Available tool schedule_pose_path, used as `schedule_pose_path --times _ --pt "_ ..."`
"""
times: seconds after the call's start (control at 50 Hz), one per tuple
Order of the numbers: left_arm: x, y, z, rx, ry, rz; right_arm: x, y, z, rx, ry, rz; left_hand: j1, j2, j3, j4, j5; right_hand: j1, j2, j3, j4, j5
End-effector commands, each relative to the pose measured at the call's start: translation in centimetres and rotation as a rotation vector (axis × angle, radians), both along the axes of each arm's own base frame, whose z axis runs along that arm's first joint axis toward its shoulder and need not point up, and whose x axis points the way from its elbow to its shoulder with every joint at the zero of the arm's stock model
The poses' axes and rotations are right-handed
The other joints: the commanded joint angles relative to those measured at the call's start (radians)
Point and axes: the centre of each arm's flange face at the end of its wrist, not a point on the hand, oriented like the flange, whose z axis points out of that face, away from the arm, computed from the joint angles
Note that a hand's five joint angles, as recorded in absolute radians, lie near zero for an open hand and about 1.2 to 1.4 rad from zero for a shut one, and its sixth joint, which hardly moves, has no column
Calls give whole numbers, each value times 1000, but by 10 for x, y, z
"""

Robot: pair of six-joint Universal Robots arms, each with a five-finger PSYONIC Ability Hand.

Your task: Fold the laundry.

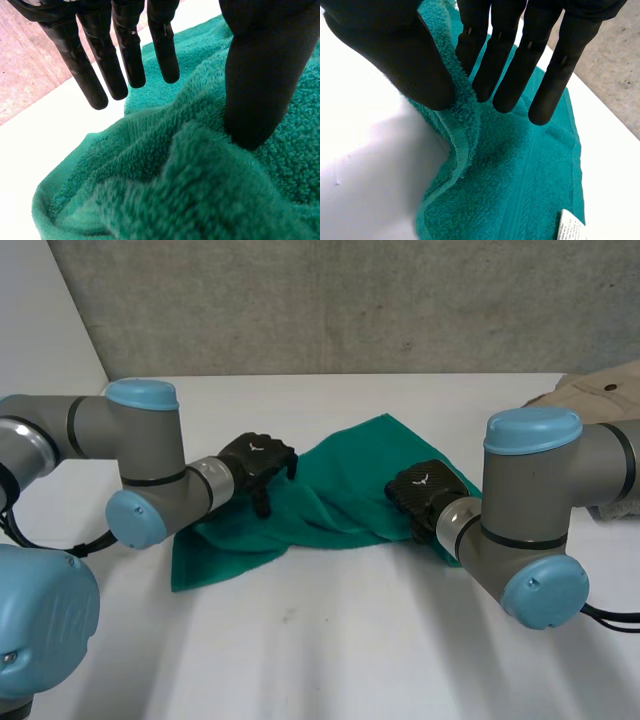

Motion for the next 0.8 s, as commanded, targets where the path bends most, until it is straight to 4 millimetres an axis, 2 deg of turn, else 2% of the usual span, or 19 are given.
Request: schedule_pose_path --times 0.02,0.16,0.22,0.3,0.34,0.4,0.5,0.54,0.62,0.64,0.68,0.7,0.74,0.76,0.78,0.8 --pt "5 8 22 -10 7 5 0 -1 -2 4 6 0 52 54 55 52 56 263 223 209 199 232" --pt "11 7 50 -72 49 14 1 -2 -1 -5 2 2 34 36 38 34 39 263 223 209 199 232" --pt "11 1 53 -91 76 20 1 -2 -1 -5 2 4 34 36 38 34 39 263 223 209 199 232" --pt "8 -5 37 -60 88 21 2 -1 -1 -2 3 5 34 36 38 34 39 263 223 209 199 232" --pt "5 -4 13 4 55 12 2 -1 -1 -2 3 7 31 33 35 32 36 263 223 209 199 232" --pt "3 -6 -7 27 27 5 2 -1 -3 2 4 8 23 25 26 23 27 263 223 209 199 232" --pt "-1 -15 -21 5 27 1 2 -3 -7 10 3 15 105 107 108 105 109 263 223 209 199 232" --pt "-3 -17 -25 -3 31 1 3 -4 -8 7 3 14 198 200 202 198 203 263 223 209 199 232" --pt "-3 -27 -26 -43 42 17 5 -15 -11 -17 -2 11 696 698 700 697 701 263 223 209 199 232" --pt "-4 -34 -19 -90 51 35 8 -22 -10 -41 -10 10 805 807 808 805 809 263 223 209 199 232" --pt "-3 -43 -8 -153 70 68 12 -32 -6 -83 -33 3 806 808 810 806 811 263 223 209 199 232" --pt "-4 -52 13 -245 103 99 14 -38 -1 -115 -51 -1 806 808 810 806 811 263 223 209 199 232" --pt "-4 -60 41 -345 150 132 22 -64 22 -262 -136 -30 806 808 810 806 811 263 223 209 199 232" --pt "-3 -66 71 -449 212 166 24 -73 33 -317 -170 -43 806 808 810 806 811 263 223 209 199 232" --pt "-2 -68 87 -501 248 180 26 -90 59 -439 -259 -74 806 808 810 806 811 263 223 209 199 232" --pt "-2 -68 104 -548 289 188 28 -97 73 -501 -310 -87 806 808 810 806 811 263 223 209 199 232"
